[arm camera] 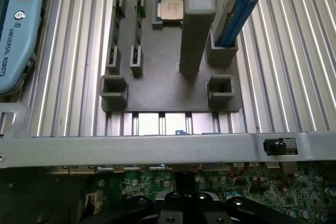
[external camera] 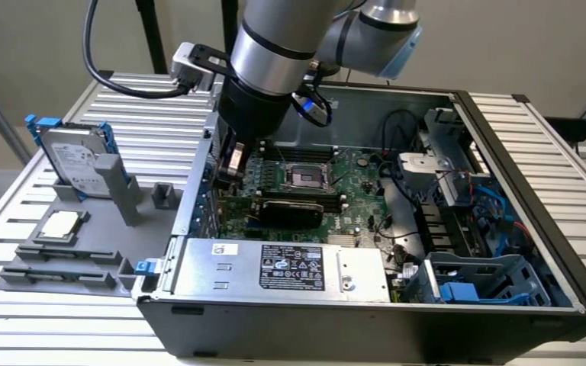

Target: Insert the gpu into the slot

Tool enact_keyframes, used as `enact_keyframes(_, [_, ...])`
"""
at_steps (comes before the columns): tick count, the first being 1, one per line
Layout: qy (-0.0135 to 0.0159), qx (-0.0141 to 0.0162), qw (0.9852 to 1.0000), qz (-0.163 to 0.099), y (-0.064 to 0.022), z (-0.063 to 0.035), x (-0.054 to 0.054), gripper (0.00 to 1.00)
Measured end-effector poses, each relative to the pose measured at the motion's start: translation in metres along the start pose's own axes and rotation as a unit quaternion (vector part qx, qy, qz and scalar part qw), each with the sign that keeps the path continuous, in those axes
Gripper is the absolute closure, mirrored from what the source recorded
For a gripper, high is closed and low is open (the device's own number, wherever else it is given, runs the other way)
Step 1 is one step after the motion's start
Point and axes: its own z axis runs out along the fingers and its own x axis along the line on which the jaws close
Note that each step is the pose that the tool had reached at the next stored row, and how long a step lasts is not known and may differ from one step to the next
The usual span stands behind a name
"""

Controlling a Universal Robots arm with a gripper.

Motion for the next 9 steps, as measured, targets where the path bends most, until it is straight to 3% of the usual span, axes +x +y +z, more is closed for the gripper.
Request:
enact_keyframes(4, [0.0006,-0.0026,1.0000,0.001,0.0000,0.0000,-0.0008,0.89])
enact_keyframes(9, [0.0015,-0.0083,1.0000,0.003,0.0001,-0.0001,-0.0014,0.89])
